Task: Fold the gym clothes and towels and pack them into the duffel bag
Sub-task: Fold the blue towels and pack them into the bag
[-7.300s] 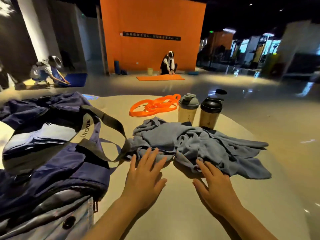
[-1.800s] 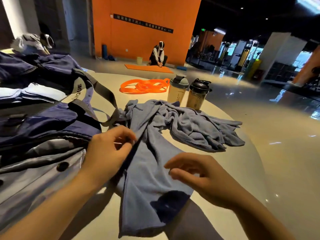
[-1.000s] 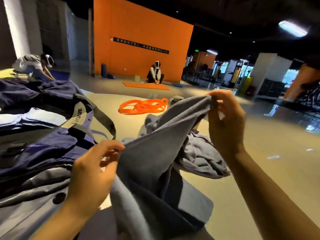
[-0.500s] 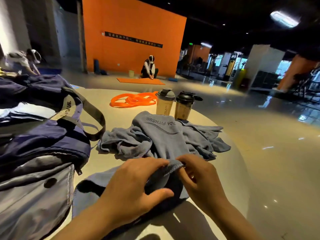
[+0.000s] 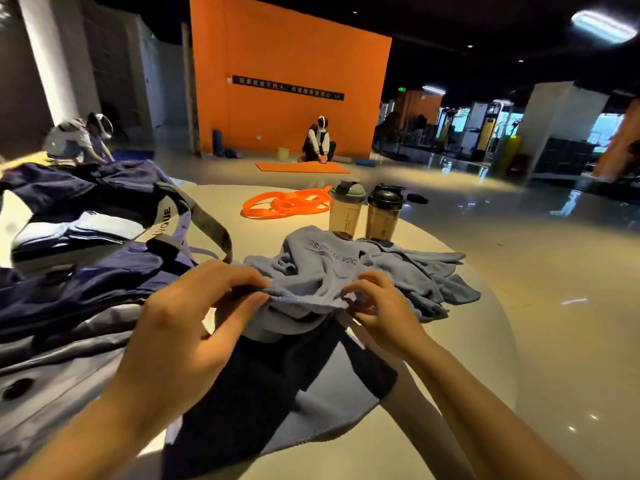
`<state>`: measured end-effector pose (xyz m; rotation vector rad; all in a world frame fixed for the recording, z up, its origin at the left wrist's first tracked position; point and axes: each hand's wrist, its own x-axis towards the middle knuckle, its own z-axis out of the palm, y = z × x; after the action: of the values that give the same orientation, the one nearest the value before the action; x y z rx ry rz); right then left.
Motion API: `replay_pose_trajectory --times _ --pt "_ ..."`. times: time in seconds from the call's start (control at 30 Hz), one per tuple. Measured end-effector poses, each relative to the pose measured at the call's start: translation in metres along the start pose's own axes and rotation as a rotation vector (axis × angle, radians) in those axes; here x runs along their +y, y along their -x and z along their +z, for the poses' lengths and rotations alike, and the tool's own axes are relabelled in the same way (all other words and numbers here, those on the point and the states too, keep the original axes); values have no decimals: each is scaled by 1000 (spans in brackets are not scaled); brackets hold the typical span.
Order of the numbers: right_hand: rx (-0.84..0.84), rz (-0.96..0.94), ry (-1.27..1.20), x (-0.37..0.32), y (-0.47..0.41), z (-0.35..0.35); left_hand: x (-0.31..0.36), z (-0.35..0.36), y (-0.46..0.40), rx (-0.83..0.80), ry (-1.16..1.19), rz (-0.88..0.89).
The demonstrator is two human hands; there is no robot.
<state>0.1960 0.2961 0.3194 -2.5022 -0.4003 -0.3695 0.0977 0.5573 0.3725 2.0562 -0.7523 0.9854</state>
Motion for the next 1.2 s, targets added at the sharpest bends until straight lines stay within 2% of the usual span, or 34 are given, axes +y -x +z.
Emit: replay_pose_trajectory --times 0.1,0.17,0.2,0.27,0.33,0.4,0.47,0.5,0.57,0.7,0.8,0.93,1.07,1.2 --pt "-36 -37 167 2 -20 3 -7 -10 -7 20 -90 25" --pt "30 -64 287 -2 -29 2 -14 -11 -10 -32 -206 90" --pt "118 -47 268 -6 -32 -1 -18 -10 -10 -53 -251 105" --pt "351 -18 77 -13 -35 -12 -28 -9 -11 -48 -314 100" --pt "542 -72 -108 -18 -30 -32 -41 -11 -13 13 -332 27" --pt "641 -160 -186 -23 -16 -58 -50 -15 -20 100 -283 -76" --pt "675 -275 -105 -25 2 -78 -53 -11 -28 174 -282 -128" --pt "657 -325 -27 -23 11 -82 -52 -3 -29 179 -296 -142" --pt "542 -345 100 -11 26 -77 -51 24 -26 78 -286 -167" --pt "117 -161 87 27 45 -38 -74 89 3 -236 -389 -60" --pt "-96 -61 73 43 53 -11 -92 115 7 -254 -479 38" --pt "-42 -57 62 52 47 5 -128 130 -9 -261 -593 203" --pt "38 -123 172 53 40 17 -164 138 -26 -265 -700 213" --pt "60 -101 166 51 43 19 -182 143 -43 -278 -716 210"
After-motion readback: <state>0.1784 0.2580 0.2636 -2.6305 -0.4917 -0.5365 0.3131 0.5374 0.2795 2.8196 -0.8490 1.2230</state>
